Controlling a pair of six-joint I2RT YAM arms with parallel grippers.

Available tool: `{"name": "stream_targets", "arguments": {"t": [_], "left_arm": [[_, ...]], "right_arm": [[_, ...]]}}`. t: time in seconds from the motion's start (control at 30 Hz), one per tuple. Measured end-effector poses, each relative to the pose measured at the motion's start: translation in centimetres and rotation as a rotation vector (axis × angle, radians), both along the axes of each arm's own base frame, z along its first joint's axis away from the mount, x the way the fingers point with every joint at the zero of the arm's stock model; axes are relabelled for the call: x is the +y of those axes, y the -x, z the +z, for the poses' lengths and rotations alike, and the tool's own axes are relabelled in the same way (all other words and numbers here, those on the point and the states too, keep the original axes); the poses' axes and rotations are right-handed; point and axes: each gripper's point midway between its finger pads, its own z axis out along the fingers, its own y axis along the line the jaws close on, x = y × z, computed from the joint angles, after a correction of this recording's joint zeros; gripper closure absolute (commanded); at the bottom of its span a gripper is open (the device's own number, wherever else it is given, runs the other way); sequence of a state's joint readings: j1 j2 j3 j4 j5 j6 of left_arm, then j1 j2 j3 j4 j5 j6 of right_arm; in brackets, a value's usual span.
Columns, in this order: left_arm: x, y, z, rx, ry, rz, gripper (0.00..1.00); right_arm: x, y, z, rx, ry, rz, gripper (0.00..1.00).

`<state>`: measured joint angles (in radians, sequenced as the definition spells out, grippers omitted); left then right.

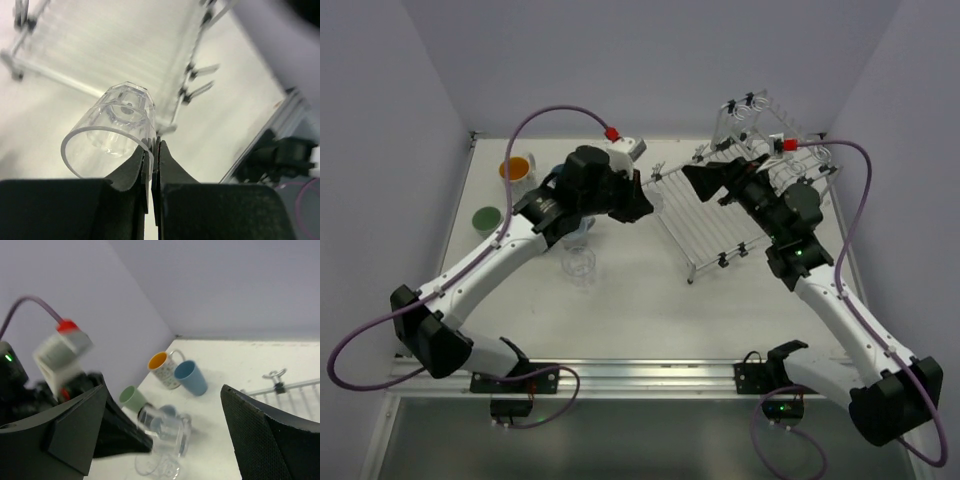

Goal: Unload the cups from the dish rack

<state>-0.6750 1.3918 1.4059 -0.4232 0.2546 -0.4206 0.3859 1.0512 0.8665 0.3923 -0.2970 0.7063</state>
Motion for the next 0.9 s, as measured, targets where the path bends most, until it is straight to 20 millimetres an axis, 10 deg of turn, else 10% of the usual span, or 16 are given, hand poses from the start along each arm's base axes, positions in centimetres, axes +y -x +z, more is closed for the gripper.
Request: {"name": "stream_targets", "arguments": {"t": [0.17, 0.33, 0.9], "left_arm": [[1.6, 2.1, -10.5, 0.167, -0.408, 0.002, 1.0], [4.1, 3.9, -18.4, 0.279, -0.754, -0.013, 1.0], [6.6, 3.6, -22.9, 0.303, -0.994, -0.043, 0.91]], "right_arm": [[-2.8, -0.2, 2.8, -0.092, 0.083, -0.16, 0.01], [-4.3, -0.9, 1.3, -0.067, 0.16, -0.244, 0.01], [-5.1, -1.4, 0.4, -0.05, 0.207, -0.292, 0.01]]}}
